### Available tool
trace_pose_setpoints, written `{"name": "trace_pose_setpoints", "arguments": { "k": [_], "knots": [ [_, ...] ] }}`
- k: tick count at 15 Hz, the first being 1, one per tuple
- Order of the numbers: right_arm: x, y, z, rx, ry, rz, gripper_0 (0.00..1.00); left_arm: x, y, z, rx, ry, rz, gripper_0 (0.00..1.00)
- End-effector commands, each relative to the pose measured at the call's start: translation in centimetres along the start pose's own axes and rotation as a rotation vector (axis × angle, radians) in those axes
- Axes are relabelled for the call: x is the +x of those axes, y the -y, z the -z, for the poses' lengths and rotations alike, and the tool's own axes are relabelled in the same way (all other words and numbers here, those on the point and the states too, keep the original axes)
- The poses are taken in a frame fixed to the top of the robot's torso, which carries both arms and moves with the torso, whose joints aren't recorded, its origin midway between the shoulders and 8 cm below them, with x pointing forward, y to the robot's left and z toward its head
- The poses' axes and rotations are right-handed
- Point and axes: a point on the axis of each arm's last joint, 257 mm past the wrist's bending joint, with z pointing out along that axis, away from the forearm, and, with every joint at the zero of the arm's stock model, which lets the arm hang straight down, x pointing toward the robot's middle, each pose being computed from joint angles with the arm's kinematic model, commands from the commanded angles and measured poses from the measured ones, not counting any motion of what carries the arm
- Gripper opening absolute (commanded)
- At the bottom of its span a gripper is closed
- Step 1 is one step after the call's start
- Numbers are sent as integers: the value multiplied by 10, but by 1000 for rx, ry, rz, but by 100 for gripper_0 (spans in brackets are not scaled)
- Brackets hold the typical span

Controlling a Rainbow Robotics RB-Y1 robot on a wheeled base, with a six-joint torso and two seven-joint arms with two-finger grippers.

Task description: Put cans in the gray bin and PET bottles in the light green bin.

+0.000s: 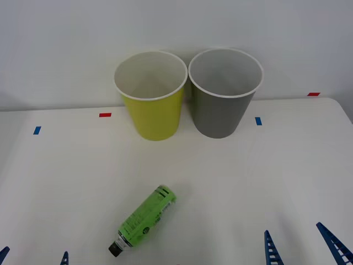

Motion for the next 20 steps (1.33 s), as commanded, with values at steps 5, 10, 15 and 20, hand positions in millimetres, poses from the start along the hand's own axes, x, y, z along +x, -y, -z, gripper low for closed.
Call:
{"name": "trace_pose_setpoints", "arguments": {
  "k": [5,10,15,20],
  "knots": [
    [0,0,0,0,0,0,100,18,7,-17,197,-77,-51,100],
    [0,0,0,0,0,0,100,18,13,-39,357,-90,-148,100],
    [0,0,0,0,0,0,100,6,30,-52,438,-148,-181,100],
    [0,0,0,0,0,0,100,-2,49,-58,456,-242,-191,100]
  ]
}}
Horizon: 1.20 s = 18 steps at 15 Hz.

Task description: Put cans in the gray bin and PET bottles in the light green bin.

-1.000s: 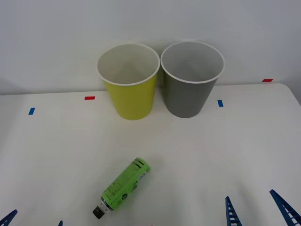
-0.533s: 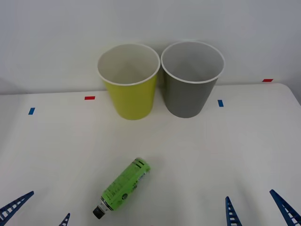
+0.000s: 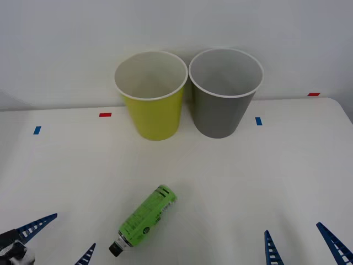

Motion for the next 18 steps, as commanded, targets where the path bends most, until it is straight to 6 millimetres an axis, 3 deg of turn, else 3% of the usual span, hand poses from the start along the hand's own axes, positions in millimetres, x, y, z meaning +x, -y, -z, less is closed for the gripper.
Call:
{"name": "trace_pose_setpoints", "arguments": {
  "k": [1,12,18],
  "knots": [
    [0,0,0,0,0,0,100,-8,5,-8,13,-54,-10,100],
    [0,0,0,0,0,0,100,-1,17,-51,88,-215,-74,100],
    [0,0,0,0,0,0,100,-9,4,-49,55,-319,-103,100]
  ]
}}
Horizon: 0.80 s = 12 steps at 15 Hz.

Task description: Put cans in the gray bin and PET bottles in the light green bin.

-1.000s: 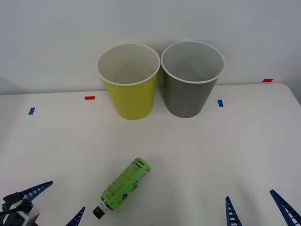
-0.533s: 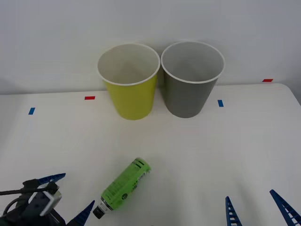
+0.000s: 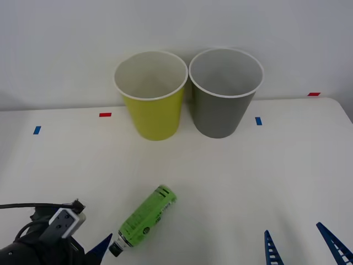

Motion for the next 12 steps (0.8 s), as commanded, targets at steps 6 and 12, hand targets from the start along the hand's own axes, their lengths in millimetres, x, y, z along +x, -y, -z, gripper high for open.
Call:
{"name": "trace_pose_setpoints", "arguments": {
  "k": [6,12],
  "knots": [
    [0,0,0,0,0,0,100,-18,-4,-3,35,-123,13,100],
    [0,0,0,0,0,0,100,-29,18,-15,70,-168,23,100]
  ]
}}
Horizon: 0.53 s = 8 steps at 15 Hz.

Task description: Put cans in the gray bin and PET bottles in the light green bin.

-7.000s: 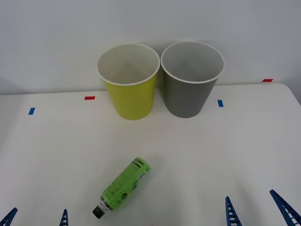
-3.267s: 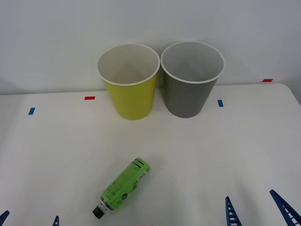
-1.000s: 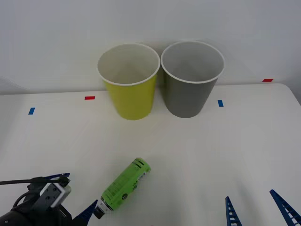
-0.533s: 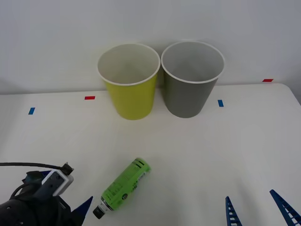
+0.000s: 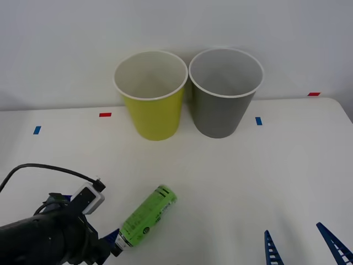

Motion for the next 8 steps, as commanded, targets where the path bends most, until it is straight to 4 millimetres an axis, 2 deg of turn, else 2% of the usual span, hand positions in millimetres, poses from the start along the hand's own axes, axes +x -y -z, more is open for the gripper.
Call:
{"name": "trace_pose_setpoints", "arguments": {
  "k": [1,5,8],
  "knots": [
    [0,0,0,0,0,0,100,-7,6,-2,9,8,20,100],
    [0,0,0,0,0,0,100,-16,8,-2,22,25,27,100],
    [0,0,0,0,0,0,100,-20,-2,-1,-5,32,46,100]
  ]
}}
